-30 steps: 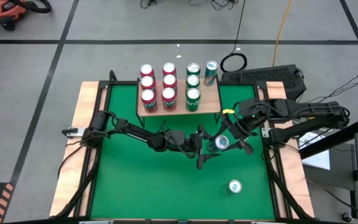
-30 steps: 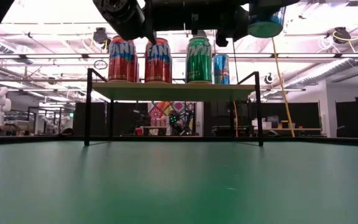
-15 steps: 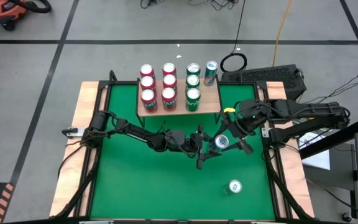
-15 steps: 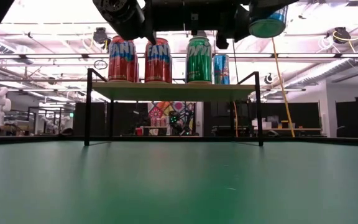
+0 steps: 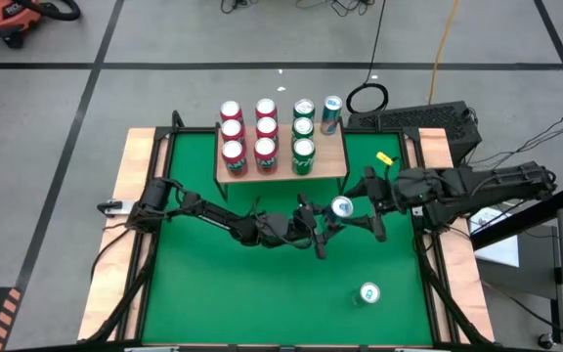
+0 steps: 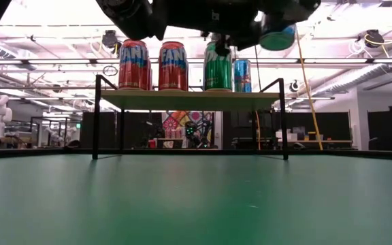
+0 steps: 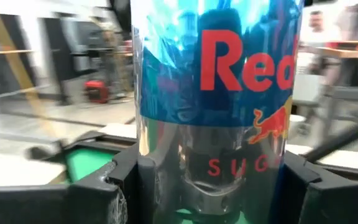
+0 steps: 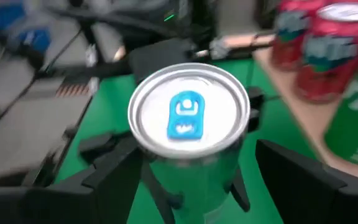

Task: Place canned beverage on shelf
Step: Put the blue soda can on the shelf aligned with the other blue soda can

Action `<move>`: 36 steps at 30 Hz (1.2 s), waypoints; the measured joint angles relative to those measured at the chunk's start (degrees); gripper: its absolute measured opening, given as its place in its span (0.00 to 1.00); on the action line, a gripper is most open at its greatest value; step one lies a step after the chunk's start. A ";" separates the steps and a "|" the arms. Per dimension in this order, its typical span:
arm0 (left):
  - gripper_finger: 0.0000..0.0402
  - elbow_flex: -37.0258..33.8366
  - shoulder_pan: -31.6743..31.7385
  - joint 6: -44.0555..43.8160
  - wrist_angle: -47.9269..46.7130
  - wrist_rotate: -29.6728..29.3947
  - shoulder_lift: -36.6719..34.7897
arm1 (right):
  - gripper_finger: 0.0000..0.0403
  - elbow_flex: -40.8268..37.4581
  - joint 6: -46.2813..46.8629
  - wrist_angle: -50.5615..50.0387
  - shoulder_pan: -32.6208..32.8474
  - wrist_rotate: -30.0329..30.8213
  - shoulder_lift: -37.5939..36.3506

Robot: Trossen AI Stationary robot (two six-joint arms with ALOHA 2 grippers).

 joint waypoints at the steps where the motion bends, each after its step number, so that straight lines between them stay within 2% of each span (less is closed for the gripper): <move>1: 0.57 0.00 -0.37 -0.03 0.20 -2.52 0.03 | 0.75 -2.41 1.12 3.19 0.70 2.56 -0.94; 6: 0.57 0.00 -2.00 -1.23 1.11 -15.84 0.03 | 0.75 -11.74 2.15 20.74 2.80 11.30 -2.83; 8: 0.57 0.00 -2.09 -3.03 1.24 -18.15 0.03 | 0.75 -13.99 0.97 26.67 3.16 13.61 -2.25; 12: 0.57 0.00 -2.07 -6.72 1.39 -19.27 0.03 | 0.75 -15.88 -0.91 34.50 3.16 15.40 0.95; 19: 0.57 0.02 -2.15 -7.11 1.30 -19.80 0.00 | 0.75 -15.93 -1.77 42.98 3.17 17.64 6.45; 22: 0.57 0.06 -2.27 -6.94 0.94 -21.45 0.00 | 0.75 -15.93 -2.33 43.24 3.21 20.25 6.48; 26: 0.57 0.13 -2.36 -7.06 0.54 -22.72 -0.02 | 0.74 -15.93 -2.71 43.75 3.21 20.52 5.93; 36: 0.57 0.15 -2.12 -7.08 -0.80 -23.38 -0.11 | 0.62 -15.93 -3.91 44.96 3.21 20.51 5.87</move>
